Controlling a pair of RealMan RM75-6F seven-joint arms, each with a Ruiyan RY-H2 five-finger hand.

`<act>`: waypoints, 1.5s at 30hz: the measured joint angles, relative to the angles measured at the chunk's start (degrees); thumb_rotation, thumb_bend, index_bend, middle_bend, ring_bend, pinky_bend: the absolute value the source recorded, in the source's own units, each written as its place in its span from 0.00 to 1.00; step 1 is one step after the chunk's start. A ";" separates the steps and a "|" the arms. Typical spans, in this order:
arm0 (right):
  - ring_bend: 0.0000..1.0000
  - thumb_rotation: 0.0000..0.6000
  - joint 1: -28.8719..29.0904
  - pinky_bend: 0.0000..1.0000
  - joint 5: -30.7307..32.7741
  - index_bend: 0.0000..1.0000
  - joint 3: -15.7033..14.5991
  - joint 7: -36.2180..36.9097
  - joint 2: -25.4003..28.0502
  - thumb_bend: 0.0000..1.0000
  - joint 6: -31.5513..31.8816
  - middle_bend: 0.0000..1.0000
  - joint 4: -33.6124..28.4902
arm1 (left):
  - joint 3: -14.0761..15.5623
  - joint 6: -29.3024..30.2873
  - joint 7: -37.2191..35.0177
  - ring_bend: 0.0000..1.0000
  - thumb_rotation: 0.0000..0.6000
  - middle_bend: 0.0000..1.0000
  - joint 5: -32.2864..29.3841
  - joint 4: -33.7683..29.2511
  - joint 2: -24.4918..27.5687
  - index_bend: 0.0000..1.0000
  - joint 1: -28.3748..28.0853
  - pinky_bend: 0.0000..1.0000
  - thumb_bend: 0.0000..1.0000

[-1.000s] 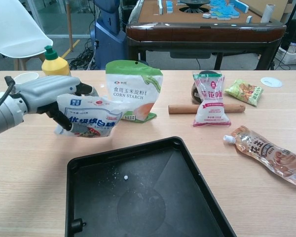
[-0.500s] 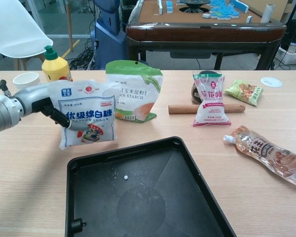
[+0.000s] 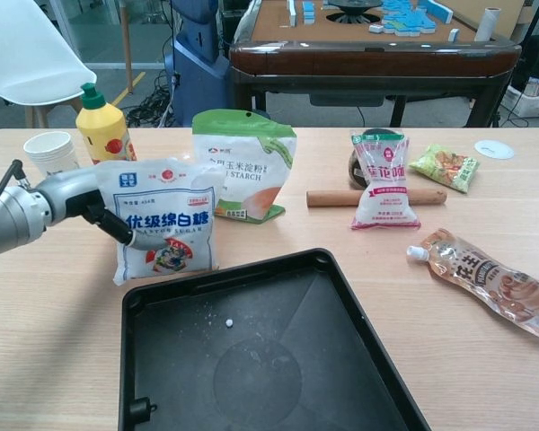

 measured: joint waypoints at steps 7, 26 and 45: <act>0.20 1.00 -0.02 0.21 0.21 0.24 0.05 0.33 -0.15 0.19 -0.04 0.26 0.41 | 0.29 -0.62 -1.34 0.23 1.00 0.26 0.07 0.04 0.24 0.13 -0.51 0.40 0.22; 0.20 1.00 0.28 0.21 0.06 0.24 0.14 0.64 -0.51 0.20 -0.26 0.26 0.83 | 1.50 1.00 0.47 0.20 1.00 0.21 1.00 -6.82 4.33 0.11 -0.06 0.35 0.22; 0.20 1.00 1.34 0.21 -0.28 0.24 0.19 0.97 -0.70 0.20 -1.60 0.26 1.19 | 3.04 7.55 1.28 0.08 1.00 0.13 5.13 -16.73 11.62 0.09 2.90 0.25 0.22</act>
